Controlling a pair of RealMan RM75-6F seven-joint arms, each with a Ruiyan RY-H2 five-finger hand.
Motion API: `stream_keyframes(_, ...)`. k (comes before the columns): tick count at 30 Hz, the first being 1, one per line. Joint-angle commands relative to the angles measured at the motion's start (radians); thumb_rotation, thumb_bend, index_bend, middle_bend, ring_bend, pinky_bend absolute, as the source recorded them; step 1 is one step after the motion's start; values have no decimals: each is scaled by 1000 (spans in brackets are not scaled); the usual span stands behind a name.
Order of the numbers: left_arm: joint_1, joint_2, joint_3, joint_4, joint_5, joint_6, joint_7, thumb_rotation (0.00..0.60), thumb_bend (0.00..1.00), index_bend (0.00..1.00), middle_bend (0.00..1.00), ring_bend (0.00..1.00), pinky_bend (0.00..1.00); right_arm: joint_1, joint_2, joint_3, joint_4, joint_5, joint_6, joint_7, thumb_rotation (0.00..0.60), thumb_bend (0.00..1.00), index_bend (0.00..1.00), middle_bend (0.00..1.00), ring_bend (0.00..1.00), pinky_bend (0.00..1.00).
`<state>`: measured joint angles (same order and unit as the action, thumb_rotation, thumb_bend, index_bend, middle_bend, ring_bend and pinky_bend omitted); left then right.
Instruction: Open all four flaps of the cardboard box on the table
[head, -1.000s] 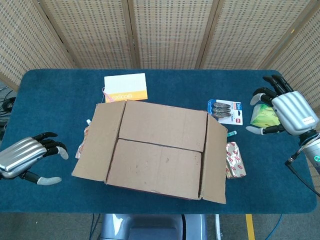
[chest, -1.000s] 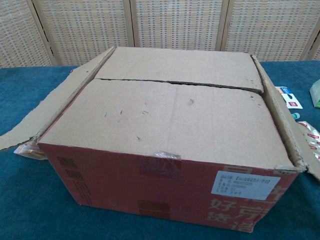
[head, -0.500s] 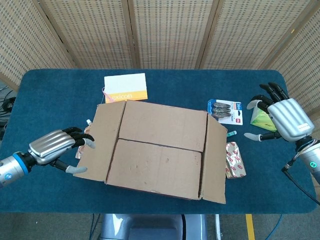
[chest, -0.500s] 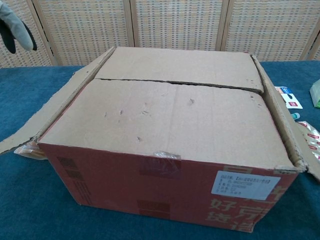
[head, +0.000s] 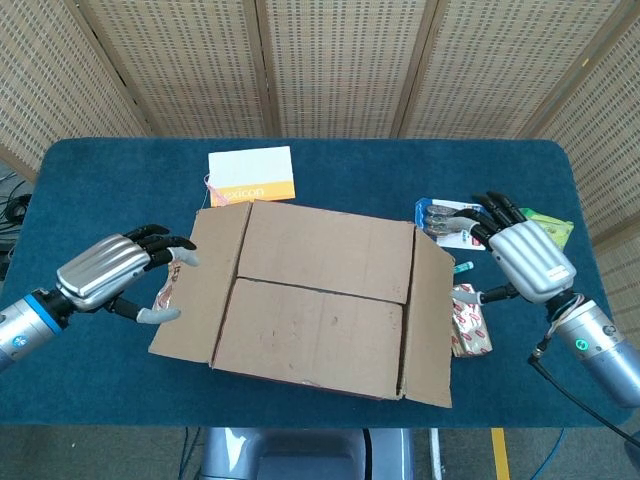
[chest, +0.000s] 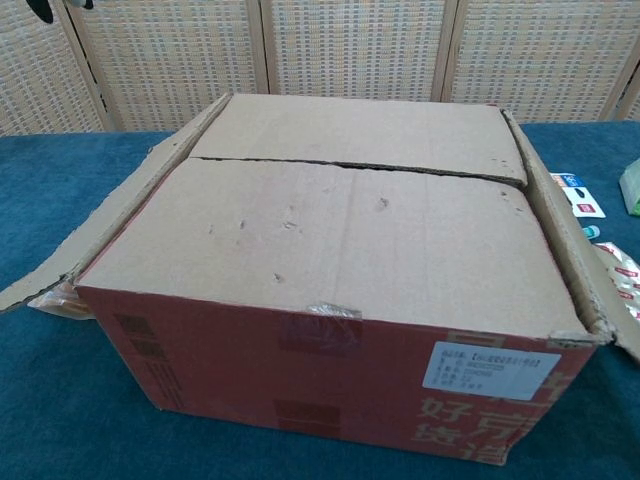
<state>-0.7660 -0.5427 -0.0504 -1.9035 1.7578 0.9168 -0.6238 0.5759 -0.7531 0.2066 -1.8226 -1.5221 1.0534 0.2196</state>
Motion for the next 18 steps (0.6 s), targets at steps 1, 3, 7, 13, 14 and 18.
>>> stream_keyframes(1, 51, -5, -18, -2, -45, 73, 40, 78, 0, 237, 191, 249, 114, 18, -34, 3, -14, 8, -14, -31, 389, 0, 147, 173, 18, 19)
stream_keyframes(3, 78, 3, -19, -4, -58, 108, 55, 78, 0, 237, 190, 249, 114, 28, -55, 6, -23, 17, -23, -40, 388, 0, 126, 162, 7, 18)
stream_keyframes(7, 123, 16, -21, -4, -80, 168, 62, 78, 0, 237, 189, 249, 114, 53, -95, 10, -35, 27, -45, -61, 389, 0, 86, 140, 0, 19)
stream_keyframes(13, 194, 22, -12, 6, -94, 244, 88, 80, 0, 236, 189, 249, 114, 93, -176, 9, -31, 55, -85, -142, 389, 0, 8, 89, 0, 19)
stream_keyframes(14, 202, 21, -10, 8, -92, 249, 94, 80, 0, 237, 189, 249, 114, 100, -193, 7, -26, 62, -91, -159, 389, 0, 3, 82, 0, 19)
stream_keyframes(18, 229, 17, -2, 14, -88, 266, 110, 81, 0, 237, 189, 249, 114, 119, -244, 8, -8, 91, -104, -209, 392, 0, 0, 50, 0, 19)
